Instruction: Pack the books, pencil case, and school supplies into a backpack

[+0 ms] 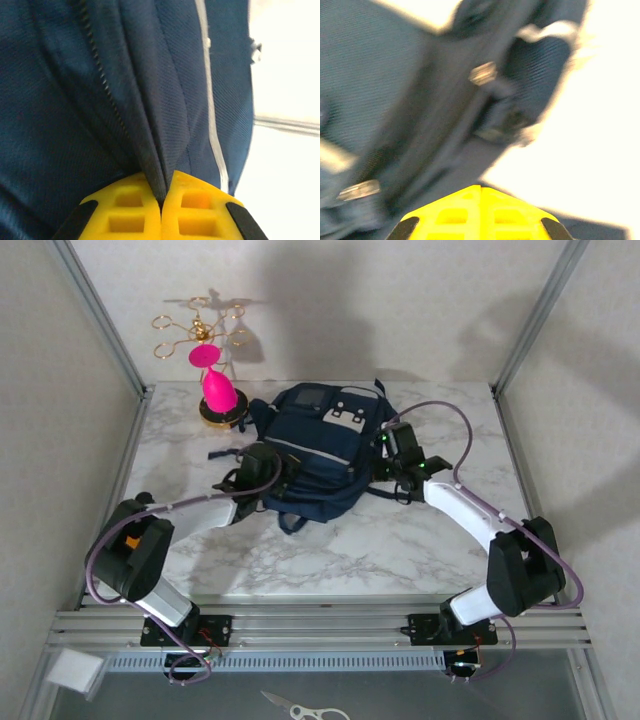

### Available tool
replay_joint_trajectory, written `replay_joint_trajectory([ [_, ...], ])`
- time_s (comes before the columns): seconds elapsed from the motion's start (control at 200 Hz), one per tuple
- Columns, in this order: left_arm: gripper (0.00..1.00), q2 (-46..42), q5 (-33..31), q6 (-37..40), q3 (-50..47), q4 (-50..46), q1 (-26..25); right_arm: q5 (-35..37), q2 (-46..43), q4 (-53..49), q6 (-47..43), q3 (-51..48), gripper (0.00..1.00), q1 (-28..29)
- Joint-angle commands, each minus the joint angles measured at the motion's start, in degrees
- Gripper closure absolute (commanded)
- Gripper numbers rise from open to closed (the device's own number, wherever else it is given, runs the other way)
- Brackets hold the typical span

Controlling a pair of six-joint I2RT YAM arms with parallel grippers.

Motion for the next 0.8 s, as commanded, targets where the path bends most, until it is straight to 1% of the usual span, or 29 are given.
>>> replay_joint_trajectory([
  [0.0, 1.0, -0.7, -2.9, 10.2, 0.7, -8.4, 4.0, 4.9, 2.8, 2.8, -3.7, 3.6, 1.0, -1.6],
  [0.055, 1.0, 0.5, 0.3, 11.8, 2.2, -8.3, 4.5, 2.6, 4.0, 3.5, -4.3, 5.0, 1.0, -1.7],
  [0.105, 1.0, 1.1, 2.3, 12.0, 2.9, -7.3, 4.5, -2.9, 3.9, 3.8, -4.8, 5.3, 1.0, -1.5],
  [0.135, 1.0, 0.9, 3.3, 11.9, 2.8, -5.8, 4.4, -5.7, 3.2, 4.7, -5.3, 4.4, 1.0, -0.9],
  [0.185, 1.0, 0.6, 4.8, 11.7, 2.8, -3.8, 4.3, -7.9, 1.7, 6.2, -6.6, 2.3, 1.0, 0.9],
  [0.27, 1.0, 0.4, 5.7, 10.8, 3.1, -3.0, 4.4, -12.6, 1.1, 8.3, -8.6, -0.6, 1.0, 3.1],
  [0.345, 1.0, 0.2, 6.4, 8.7, 2.9, -1.1, 4.6, -20.2, 1.1, 12.7, -9.0, -3.6, 0.88, 3.3],
  [0.411, 1.0, 0.4, 9.1, 7.3, 3.5, 0.7, 5.0, -21.7, 1.1, 16.2, -8.6, -6.3, 0.82, 3.4],
  [0.476, 1.0, 0.6, 8.8, 8.1, 4.8, -1.0, 4.9, -21.6, 1.5, 17.7, -9.2, -7.2, 0.77, 3.8],
  [0.521, 1.0, 0.5, 8.3, 8.1, 4.7, -1.8, 4.9, -20.9, 2.0, 18.0, -10.4, -7.4, 0.77, 4.3],
  [0.586, 1.0, -0.1, 8.4, 7.2, 3.6, -0.2, 4.9, -20.6, 3.2, 19.3, -11.7, -7.9, 0.77, 5.0],
  [0.671, 1.0, 0.2, 9.9, 6.5, 2.7, 3.0, 4.8, -23.6, 4.4, 23.5, -12.2, -9.6, 0.74, 5.1],
  [0.736, 1.0, 0.9, 10.2, 6.7, 3.4, 1.9, 4.8, -25.0, 5.7, 26.1, -12.4, -9.9, 0.71, 5.2],
  [0.796, 1.0, 1.0, 10.2, 6.8, 3.5, 1.9, 4.8, -25.6, 7.4, 26.4, -12.7, -9.0, 0.7, 5.2],
])
